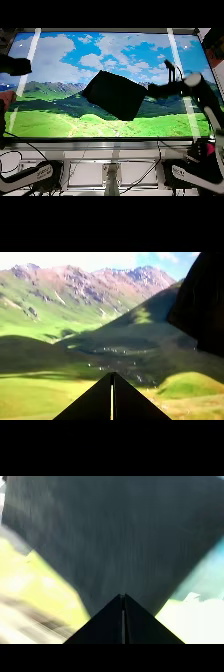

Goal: Fold the clothes and pants, and hang the long-sleeved shirts on hangers.

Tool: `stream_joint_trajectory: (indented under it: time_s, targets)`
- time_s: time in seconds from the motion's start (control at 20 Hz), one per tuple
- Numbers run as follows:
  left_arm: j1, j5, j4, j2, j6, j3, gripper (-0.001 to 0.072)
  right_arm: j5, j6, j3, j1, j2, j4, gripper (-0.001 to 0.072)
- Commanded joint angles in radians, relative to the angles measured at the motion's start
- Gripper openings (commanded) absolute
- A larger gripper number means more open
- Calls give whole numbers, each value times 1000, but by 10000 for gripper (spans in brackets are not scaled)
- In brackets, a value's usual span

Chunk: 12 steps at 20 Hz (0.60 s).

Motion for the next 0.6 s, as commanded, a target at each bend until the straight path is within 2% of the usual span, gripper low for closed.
stream_joint_trajectory:
  time_s: [0.0,0.05,0.1,0.15,0.25,0.45,0.55]
  targets:
    - [24,-91,-39,57,63,-144,11,-245,-22,-475,-41,256,320,86]
    - [24,-91,-47,65,64,-188,11,-293,-16,-526,-36,260,403,417]
    - [24,-91,-63,69,66,-227,11,-289,-16,-534,-36,239,430,581]
    - [24,-90,-80,71,68,-261,11,-284,-16,-520,-36,207,436,613]
    - [24,-82,-117,71,98,-304,11,-267,-17,-463,-31,114,447,613]
    - [24,-72,-127,71,100,-336,11,-138,-34,-293,-31,-121,421,617]
    - [24,-58,-127,71,100,-336,11,-132,-46,-209,-27,-221,423,617]
